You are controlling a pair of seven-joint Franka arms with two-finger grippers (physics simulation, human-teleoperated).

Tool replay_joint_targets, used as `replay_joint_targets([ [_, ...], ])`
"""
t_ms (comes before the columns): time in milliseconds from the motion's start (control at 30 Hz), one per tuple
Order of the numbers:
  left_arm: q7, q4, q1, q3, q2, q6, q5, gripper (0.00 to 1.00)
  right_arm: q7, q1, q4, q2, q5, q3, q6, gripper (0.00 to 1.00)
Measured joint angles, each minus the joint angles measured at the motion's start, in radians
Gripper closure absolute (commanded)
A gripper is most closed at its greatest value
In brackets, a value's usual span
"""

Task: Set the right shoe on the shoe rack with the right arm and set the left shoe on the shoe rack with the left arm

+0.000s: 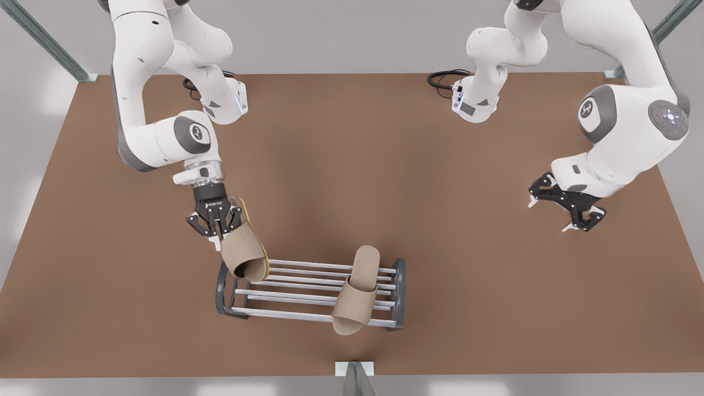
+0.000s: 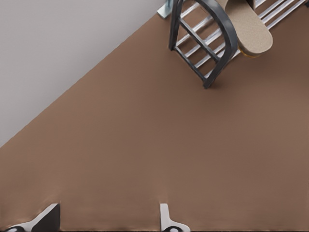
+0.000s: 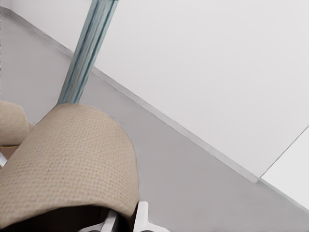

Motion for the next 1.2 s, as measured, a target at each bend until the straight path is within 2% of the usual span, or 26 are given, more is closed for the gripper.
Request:
replay_joint_targets([
  [133,-0.114,0.016,0.012,0.012,0.02,-0.099,0.035,0.0,0.014,0.061,0.112,0.111,0.0,-0.013,0.014,0.79],
  [333,-0.285,0.203,0.0,0.01,0.166,-0.169,0.045,0.0,0.029,0.168,0.249,0.256,0.0,-0.086,0.038,0.79],
  [767,-0.539,0.214,0.001,0.013,0.17,-0.208,0.047,0.0,0.047,0.291,0.384,0.446,0.0,-0.17,0.047,0.78],
  [800,-0.552,0.213,0.001,0.013,0.169,-0.211,0.046,0.0,0.049,0.292,0.387,0.451,0.0,-0.172,0.046,0.5],
  [833,-0.564,0.212,0.001,0.013,0.168,-0.213,0.046,0.0,0.05,0.292,0.391,0.454,0.0,-0.174,0.045,0.27],
  [867,-0.576,0.212,0.0,0.013,0.167,-0.216,0.046,0.0,0.052,0.292,0.393,0.455,0.0,-0.175,0.044,0.2],
  [967,-0.608,0.212,0.0,0.013,0.166,-0.221,0.046,0.0,0.055,0.293,0.394,0.455,0.0,-0.176,0.041,0.18],
  [1067,-0.634,0.211,0.001,0.013,0.165,-0.225,0.046,0.0,0.057,0.293,0.394,0.452,0.0,-0.176,0.04,0.07],
  [1200,-0.663,0.211,0.001,0.013,0.164,-0.229,0.046,0.0,0.06,0.293,0.384,0.451,0.0,-0.176,0.041,0.07],
])
